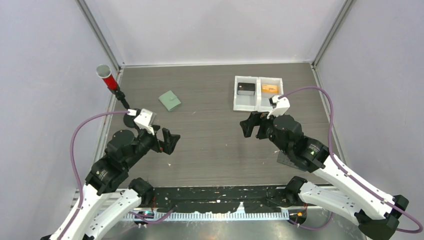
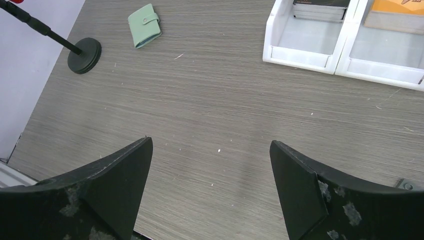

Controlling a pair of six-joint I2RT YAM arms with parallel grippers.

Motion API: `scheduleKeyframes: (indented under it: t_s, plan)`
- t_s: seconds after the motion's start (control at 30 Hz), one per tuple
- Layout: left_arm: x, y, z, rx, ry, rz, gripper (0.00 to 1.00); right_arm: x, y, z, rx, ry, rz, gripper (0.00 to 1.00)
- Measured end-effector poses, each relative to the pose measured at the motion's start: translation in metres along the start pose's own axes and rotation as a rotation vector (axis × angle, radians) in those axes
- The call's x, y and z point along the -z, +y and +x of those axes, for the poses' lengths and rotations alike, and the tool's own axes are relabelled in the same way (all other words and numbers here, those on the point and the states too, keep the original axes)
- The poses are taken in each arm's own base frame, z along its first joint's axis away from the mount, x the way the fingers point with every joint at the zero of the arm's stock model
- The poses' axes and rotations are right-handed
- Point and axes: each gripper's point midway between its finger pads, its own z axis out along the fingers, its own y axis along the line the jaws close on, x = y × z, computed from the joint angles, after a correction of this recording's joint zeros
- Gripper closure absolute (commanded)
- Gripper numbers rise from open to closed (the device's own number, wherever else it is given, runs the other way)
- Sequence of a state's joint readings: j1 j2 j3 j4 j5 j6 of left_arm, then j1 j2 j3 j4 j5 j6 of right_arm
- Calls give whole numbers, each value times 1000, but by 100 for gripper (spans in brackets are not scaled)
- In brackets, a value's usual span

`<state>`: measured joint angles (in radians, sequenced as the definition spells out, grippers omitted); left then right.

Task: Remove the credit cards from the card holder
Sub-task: Move the card holder to the center of the board.

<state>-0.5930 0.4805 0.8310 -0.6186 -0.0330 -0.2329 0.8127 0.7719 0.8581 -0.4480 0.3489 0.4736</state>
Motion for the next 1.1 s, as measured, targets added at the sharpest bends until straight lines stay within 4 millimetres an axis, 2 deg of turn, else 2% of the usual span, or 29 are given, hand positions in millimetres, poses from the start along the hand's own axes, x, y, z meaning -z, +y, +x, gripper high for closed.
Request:
scheduleKeyframes:
  t_s: [0.27, 0.43, 0.53, 0.63, 0.77, 0.97, 1.1]
  plan:
    - [-2, 2, 1, 0, 6, -12, 1, 3, 1, -3, -4, -10, -8, 4]
    - [-13, 8, 8, -8, 52, -47, 1, 6, 4, -6, -3, -20, -29, 5]
    - [-26, 14, 11, -20, 108, -91, 12, 8, 5, -6, 7, -27, -45, 4]
    - [-47, 23, 6, -62, 187, -152, 15, 11, 4, -4, 16, -28, -57, 5]
    - [-81, 32, -2, -153, 271, -207, 13, 17, 5, -5, 24, -37, -82, 4]
    - [-145, 58, 3, -359, 406, -299, 13, 34, 6, -12, 18, -93, -136, 3]
    - [-185, 83, 13, -483, 477, -363, 15, 45, 6, -13, 10, -138, -178, 2]
